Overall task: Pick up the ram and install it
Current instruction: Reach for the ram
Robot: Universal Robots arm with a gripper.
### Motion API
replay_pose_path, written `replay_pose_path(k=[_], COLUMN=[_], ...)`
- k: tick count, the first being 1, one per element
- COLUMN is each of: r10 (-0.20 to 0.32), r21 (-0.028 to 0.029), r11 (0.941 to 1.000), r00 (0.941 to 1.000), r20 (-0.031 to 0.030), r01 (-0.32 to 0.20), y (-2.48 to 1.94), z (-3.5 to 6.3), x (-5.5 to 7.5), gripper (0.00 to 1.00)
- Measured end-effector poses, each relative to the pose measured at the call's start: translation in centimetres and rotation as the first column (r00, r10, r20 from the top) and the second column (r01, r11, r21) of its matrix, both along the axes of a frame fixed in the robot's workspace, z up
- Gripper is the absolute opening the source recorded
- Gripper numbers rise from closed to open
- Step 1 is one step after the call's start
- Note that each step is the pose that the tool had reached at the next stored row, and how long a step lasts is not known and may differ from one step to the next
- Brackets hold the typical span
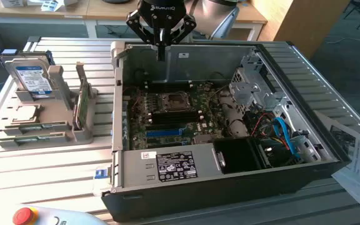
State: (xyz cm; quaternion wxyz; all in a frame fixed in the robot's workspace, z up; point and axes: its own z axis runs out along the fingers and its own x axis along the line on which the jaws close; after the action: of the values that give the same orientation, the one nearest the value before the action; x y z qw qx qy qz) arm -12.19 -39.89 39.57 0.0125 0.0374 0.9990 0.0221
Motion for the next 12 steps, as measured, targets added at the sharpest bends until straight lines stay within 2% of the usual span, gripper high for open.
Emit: replay_pose_path(k=[12], r10=[0.000], r21=[0.0000], r11=[1.0000], r00=[1.0000], r20=[0.0000], r01=[0.000], y=[0.00], z=[0.02], x=[0.00], gripper=[0.10])
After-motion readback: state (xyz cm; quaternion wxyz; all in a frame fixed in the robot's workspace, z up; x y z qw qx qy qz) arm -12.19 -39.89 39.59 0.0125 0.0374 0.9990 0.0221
